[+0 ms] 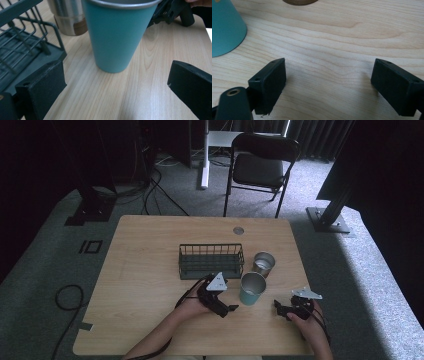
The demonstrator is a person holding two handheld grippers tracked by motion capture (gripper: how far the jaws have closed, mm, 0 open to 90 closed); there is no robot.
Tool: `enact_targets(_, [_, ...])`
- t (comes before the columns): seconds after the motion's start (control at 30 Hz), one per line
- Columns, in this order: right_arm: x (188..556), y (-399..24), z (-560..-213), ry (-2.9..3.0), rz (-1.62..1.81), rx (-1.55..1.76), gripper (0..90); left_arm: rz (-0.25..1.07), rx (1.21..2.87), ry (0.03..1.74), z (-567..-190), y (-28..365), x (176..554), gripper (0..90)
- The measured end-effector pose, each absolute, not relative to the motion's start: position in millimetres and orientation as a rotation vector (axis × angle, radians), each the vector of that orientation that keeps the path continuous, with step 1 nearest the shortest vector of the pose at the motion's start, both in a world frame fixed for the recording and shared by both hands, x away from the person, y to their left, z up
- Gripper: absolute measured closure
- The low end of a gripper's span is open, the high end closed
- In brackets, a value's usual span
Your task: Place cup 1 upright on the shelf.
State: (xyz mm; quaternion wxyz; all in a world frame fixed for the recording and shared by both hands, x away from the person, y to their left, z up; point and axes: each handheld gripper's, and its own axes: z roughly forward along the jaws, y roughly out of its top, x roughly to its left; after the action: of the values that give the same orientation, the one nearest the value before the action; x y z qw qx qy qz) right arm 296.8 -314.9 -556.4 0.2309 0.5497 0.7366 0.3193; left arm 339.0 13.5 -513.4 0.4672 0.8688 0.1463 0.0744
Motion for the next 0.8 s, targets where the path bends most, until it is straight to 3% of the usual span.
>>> enact_targets(0.8, [297,-315,-556,2.026,0.878,1.512,12.6,0.188,2.104,0.333,-509,-20,355,1.8])
